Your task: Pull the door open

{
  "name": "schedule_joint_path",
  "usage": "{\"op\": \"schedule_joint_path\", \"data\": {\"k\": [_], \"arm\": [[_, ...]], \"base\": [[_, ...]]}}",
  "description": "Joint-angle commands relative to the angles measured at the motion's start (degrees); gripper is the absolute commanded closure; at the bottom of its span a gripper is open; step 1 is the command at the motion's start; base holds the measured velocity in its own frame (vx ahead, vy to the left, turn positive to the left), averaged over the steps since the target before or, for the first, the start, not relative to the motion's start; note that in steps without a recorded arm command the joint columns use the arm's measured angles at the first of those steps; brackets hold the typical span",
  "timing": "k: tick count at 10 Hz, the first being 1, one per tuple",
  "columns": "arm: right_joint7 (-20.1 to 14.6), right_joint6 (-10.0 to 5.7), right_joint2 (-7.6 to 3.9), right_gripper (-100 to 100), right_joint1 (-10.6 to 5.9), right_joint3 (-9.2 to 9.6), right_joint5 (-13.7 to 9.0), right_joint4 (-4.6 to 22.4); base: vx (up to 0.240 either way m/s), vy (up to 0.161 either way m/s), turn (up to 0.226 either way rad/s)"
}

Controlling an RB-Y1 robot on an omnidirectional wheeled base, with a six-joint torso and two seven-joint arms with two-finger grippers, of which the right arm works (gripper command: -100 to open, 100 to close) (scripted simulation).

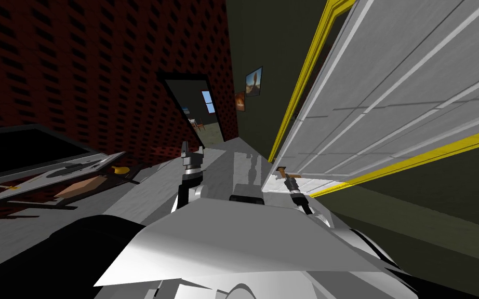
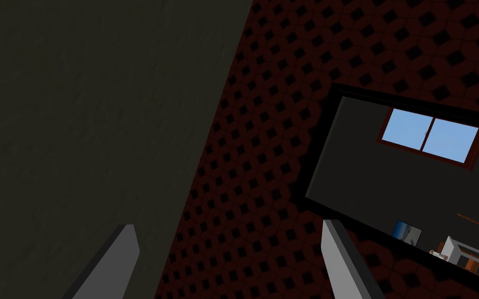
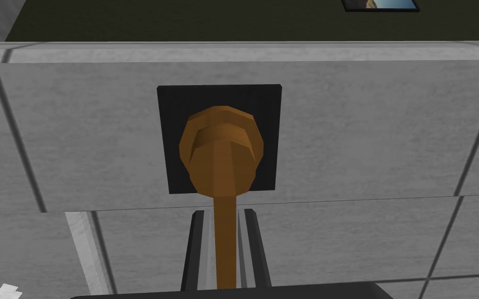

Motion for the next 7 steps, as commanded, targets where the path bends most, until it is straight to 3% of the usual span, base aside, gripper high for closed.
{"op": "schedule_joint_path", "data": {"k": [1,2,3,5,6,7], "arm": [[0.1,1.17,0.20,100,1.16,0.11,0.0,-2.3],[0.1,1.17,0.20,100,1.16,0.11,0.0,-2.3],[0.8,2.13,0.72,100,-0.23,0.46,-0.5,-1.7],[0.8,2.13,0.72,100,-0.23,0.46,-0.5,-1.7],[1.4,3.02,1.19,100,-1.51,0.78,-1.0,-1.3],[1.4,3.02,1.19,100,-1.51,0.78,-1.0,0.7]], "base": [[-0.011,0.007,-0.020],[0.007,0.011,-0.009],[-0.081,-0.034,0.073],[-0.091,-0.046,0.058],[-0.121,-0.075,0.099],[-0.136,-0.075,0.088]]}}
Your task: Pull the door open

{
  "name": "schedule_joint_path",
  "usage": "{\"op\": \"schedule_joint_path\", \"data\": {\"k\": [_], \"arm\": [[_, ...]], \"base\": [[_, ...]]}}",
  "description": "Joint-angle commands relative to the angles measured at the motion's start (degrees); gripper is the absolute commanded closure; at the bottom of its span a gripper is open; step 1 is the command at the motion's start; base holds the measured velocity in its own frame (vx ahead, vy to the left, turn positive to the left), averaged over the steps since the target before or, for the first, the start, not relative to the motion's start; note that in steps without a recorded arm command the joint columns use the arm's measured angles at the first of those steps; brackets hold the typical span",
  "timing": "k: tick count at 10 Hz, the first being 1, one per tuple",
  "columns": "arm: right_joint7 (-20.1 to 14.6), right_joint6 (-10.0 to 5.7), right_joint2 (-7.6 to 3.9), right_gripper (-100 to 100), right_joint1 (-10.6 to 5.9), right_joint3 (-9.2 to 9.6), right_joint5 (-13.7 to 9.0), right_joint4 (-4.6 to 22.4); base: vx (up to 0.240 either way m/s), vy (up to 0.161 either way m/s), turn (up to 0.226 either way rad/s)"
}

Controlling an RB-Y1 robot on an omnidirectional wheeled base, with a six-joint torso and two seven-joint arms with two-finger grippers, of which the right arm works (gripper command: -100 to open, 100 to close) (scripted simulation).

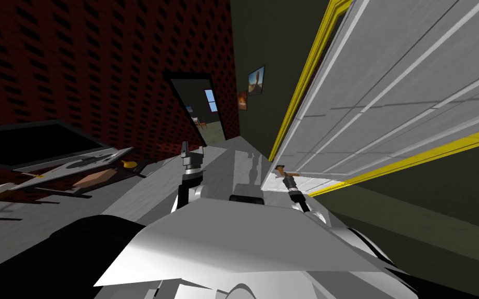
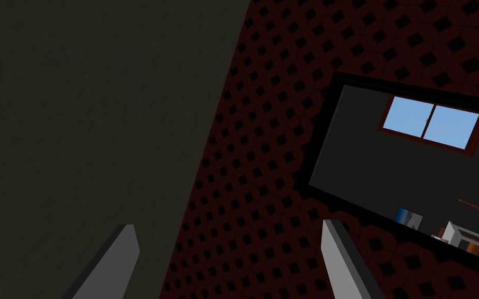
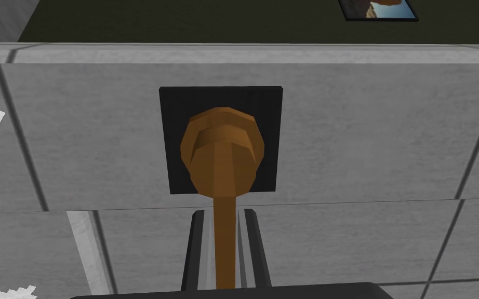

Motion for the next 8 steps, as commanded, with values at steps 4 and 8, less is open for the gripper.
{"op": "schedule_joint_path", "data": {"k": [4,8], "arm": [[0.7,0.46,1.02,100,-2.76,0.68,-0.4,2.4],[0.0,-0.27,0.23,100,-2.37,1.65,-0.7,2.6]], "base": [[-0.088,-0.050,0.040],[-0.096,-0.061,0.111]]}}
